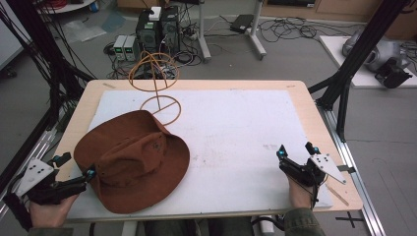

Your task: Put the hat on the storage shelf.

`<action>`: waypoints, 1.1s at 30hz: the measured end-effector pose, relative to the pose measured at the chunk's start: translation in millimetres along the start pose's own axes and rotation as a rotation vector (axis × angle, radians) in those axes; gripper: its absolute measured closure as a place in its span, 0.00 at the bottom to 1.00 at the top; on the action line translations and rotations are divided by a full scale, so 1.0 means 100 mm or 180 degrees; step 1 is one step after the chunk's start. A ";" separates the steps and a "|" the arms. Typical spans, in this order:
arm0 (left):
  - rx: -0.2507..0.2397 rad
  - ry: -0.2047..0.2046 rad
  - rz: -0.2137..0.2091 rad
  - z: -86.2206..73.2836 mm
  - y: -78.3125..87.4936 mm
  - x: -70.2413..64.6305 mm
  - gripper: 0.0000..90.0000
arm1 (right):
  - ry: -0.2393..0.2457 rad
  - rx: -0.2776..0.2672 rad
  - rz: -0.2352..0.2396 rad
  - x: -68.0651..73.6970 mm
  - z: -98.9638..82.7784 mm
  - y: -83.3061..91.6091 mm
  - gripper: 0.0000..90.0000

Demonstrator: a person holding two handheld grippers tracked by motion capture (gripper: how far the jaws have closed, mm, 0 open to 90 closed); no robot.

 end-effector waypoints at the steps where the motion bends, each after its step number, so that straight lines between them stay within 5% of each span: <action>1: 0.0091 -0.0049 -0.0015 0.00 -0.01 0.00 0.16 | -0.0005 0.0000 0.0008 0.00 0.00 0.00 0.07; 8: 0.0623 -0.0199 -0.0258 -0.16 -0.18 -0.11 0.16 | -0.0095 0.0001 0.0013 -0.02 -0.01 0.00 0.07; 19: 0.0876 -0.0167 -0.0269 -0.27 -0.34 -0.12 0.16 | -0.0094 0.0025 0.0041 -0.02 -0.02 -0.01 0.07; 24: 0.1157 -0.0246 -0.0308 -0.29 -0.42 -0.15 0.18 | -0.0072 0.0023 0.0057 0.00 -0.02 -0.02 0.07; 26: 0.1204 -0.0306 -0.0265 -0.31 -0.45 -0.15 0.24 | -0.0072 0.0024 0.0057 0.00 -0.02 -0.02 0.07; 29: 0.1212 -0.0144 -0.0396 -0.35 -0.48 -0.18 0.41 | -0.0087 0.0019 0.0040 -0.02 -0.02 -0.01 0.07; 33: 0.1266 -0.0094 -0.0514 -0.36 -0.47 -0.21 0.84 | -0.0151 0.0032 0.0020 -0.05 -0.03 -0.01 0.07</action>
Point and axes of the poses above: each handheld gripper's, and its own axes: y roughly backward along the jaws, z roughly out of its top, x roughly to its left, the point moved 7 cm from there along -y, roughly forward along the jaws, and after that the axes turned 11 degrees about y, right-handed, at the moved point
